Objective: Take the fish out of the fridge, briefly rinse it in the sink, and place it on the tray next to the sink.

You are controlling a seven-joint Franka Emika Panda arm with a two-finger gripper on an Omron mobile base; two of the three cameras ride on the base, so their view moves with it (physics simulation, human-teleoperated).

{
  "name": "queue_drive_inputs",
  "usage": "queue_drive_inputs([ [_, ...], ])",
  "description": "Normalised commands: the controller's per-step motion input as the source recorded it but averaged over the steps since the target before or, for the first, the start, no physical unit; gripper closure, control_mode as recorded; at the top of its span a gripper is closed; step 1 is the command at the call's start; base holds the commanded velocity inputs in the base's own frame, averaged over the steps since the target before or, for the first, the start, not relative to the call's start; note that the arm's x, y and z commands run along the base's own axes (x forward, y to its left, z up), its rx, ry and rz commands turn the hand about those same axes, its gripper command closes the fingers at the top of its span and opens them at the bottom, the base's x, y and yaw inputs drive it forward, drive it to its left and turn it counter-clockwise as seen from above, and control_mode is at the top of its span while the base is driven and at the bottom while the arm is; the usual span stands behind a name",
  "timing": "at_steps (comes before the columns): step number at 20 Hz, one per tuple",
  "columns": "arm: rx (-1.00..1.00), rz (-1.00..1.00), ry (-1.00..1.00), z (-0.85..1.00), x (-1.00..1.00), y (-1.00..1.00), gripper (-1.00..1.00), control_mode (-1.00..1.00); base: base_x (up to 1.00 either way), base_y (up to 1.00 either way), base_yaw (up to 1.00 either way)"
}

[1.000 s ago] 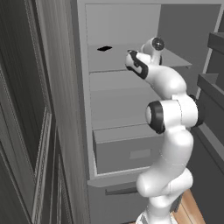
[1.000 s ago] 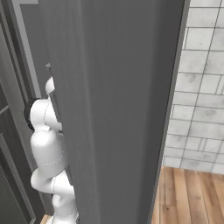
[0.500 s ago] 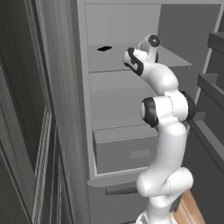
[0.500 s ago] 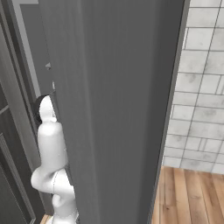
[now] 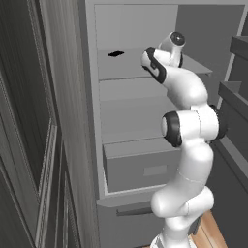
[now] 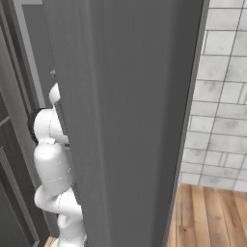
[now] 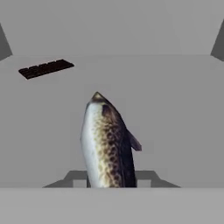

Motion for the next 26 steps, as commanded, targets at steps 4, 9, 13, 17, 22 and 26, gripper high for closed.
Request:
queue_drive_inputs([
  [4, 0.0, 0.03, -0.18, 0.26, -1.0, 0.01, 1.0, -1.0, 0.0, 0.0, 0.0],
  [9, 0.01, 0.06, -0.16, 0.55, -1.0, 0.02, 1.0, -1.0, 0.0, 0.0, 0.0],
  [13, 0.01, 0.01, 0.05, 0.49, -1.0, 0.03, 1.0, -1.0, 0.0, 0.0, 0.0],
  [17, 0.0, 0.01, 0.23, -0.03, -1.0, 0.1, 1.0, -1.0, 0.0, 0.0, 0.0],
  [22, -0.09, 0.04, 0.29, -0.66, -1.0, 0.39, 1.0, -1.0, 0.0, 0.0, 0.0],
  [26, -0.08, 0.09, 0.2, -0.93, -1.0, 0.45, 1.0, -1.0, 0.0, 0.0, 0.0],
])
